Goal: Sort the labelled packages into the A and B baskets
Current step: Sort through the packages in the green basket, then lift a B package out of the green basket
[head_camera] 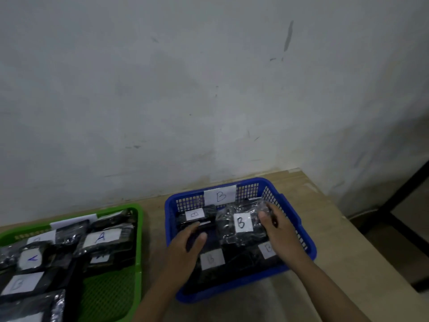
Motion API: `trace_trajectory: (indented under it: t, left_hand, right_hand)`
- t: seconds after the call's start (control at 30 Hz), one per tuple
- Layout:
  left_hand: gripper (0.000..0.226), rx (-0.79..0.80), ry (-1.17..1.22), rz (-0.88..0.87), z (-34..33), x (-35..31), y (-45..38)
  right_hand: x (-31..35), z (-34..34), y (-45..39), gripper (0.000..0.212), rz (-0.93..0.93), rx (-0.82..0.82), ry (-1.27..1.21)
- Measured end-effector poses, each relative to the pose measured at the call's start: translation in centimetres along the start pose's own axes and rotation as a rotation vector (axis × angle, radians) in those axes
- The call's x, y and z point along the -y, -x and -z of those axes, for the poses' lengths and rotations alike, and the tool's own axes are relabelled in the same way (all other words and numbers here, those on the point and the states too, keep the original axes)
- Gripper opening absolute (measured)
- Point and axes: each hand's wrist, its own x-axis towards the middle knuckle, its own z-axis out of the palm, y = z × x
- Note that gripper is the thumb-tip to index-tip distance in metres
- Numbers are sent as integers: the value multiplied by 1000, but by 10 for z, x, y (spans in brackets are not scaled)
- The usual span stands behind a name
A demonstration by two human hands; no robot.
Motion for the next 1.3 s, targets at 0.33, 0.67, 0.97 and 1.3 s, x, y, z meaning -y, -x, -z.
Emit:
trace_trajectory:
  t: [0.33, 0.67, 0.97, 1.3]
  left_hand:
    - [37, 226, -440, 11, -53, 36, -12]
    - [40, 199, -507, -4, -51, 33, -8]
    - [39, 103, -431, -71, -42, 27, -3]
    - [31, -158, -403, -318, 11, 18, 11]
  right_hand:
    - [-59, 28, -26, 43, -54, -21, 617]
    - [-87, 16, -29, 27, 73, 77, 1060]
    - [-84, 15, -15, 58, 33, 114, 984]
    - [-48, -40, 15, 84, 125, 55, 775]
